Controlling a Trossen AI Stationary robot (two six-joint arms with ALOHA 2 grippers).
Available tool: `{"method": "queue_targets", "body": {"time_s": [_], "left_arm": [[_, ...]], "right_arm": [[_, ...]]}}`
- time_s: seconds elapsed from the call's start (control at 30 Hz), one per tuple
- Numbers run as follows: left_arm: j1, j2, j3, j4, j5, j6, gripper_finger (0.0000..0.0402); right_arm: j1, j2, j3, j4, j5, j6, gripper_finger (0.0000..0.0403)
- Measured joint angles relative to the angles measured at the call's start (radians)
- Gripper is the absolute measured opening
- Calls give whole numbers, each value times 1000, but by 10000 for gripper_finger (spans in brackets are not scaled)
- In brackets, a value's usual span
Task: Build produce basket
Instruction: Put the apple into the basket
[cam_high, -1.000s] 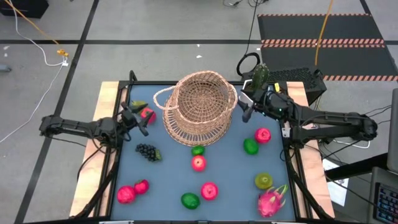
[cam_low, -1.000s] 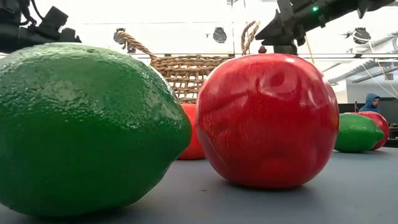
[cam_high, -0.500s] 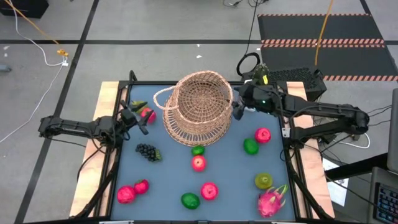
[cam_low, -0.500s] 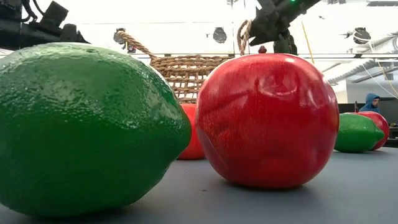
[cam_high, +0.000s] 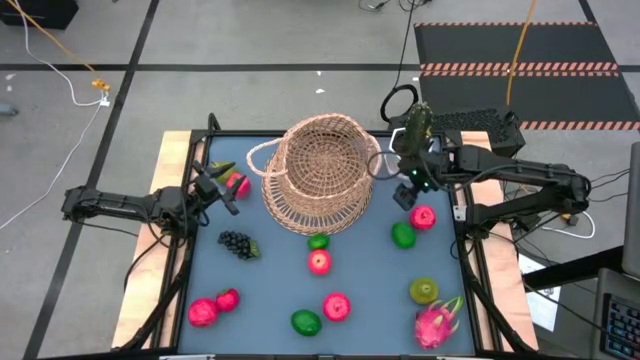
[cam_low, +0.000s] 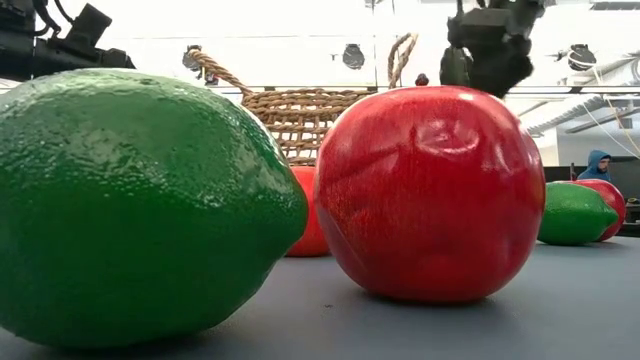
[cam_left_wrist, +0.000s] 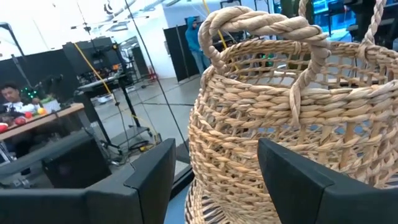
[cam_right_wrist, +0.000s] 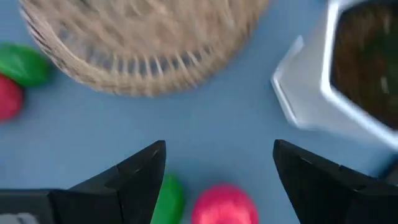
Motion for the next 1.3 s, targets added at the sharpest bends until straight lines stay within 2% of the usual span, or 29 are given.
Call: {"method": "queue_targets", "body": {"time_s": [0.23, 0.43, 0.6, 0.77, 0.93, 1.1, 1.3], "left_arm": [[0, 0, 0, 0, 7, -18, 230], [0, 0, 0, 0, 7, -19, 230], [0, 0, 0, -3, 7, -18, 230], [0, 0, 0, -11, 7, -18, 230], [0, 0, 0, -11, 11, -19, 230], [0, 0, 0, -10, 77, -23, 230], [0, 0, 0, 1, 79, -45, 230]], "right_arm": [[15, -1, -1, -157, 3, 143, 293], [76, -24, -79, -168, 82, 266, 293], [141, -33, -185, -175, 73, 420, 293], [180, -33, -269, -207, -20, 525, 293], [191, -33, -308, -240, -57, 551, 293], [190, -33, -331, -218, 0, 515, 293], [182, -33, -368, -176, 0, 551, 293]]}}
